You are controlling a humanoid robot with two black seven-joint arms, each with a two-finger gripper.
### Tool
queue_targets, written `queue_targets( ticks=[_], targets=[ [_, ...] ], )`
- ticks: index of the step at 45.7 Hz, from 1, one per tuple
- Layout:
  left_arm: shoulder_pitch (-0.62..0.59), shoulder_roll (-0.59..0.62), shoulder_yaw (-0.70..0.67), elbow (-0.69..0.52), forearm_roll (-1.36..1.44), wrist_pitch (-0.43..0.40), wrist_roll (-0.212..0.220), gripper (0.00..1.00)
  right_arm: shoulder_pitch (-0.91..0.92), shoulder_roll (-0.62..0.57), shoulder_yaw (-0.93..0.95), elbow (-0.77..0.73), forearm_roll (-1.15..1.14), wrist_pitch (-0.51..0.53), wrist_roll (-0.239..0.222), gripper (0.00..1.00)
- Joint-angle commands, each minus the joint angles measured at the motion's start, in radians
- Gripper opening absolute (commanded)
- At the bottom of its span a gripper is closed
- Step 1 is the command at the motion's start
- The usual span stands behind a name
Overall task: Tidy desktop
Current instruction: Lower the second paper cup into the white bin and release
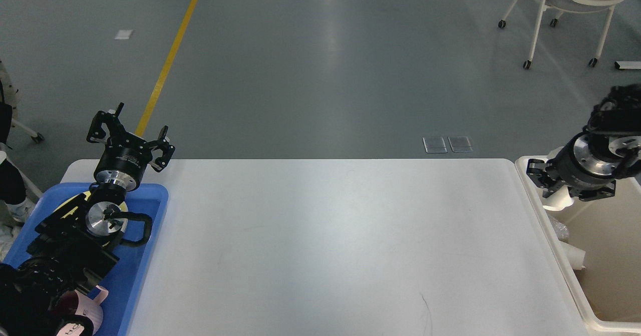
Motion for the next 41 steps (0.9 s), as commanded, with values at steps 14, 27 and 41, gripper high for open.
queue_targets(
  ticks=[14, 27, 41],
  targets=[
    [0.003, 0.000, 0.000, 0.000, 0.000, 0.000, 0.000, 1.00, -0.832, 0.127, 0.245, -0.911, 0.017, -0.375, 0.001, 0.00],
    [0.003, 0.000, 0.000, 0.000, 0.000, 0.000, 0.000, 0.99, -0.967, 0.216, 0.346, -1.062, 0.033, -0.423, 0.003, 1.00],
    [0.003, 0.000, 0.000, 0.000, 0.000, 0.000, 0.000, 0.99, -0.966, 0.216, 0.349, -1.062, 0.033, -0.421, 0.001, 1.00]
  ],
)
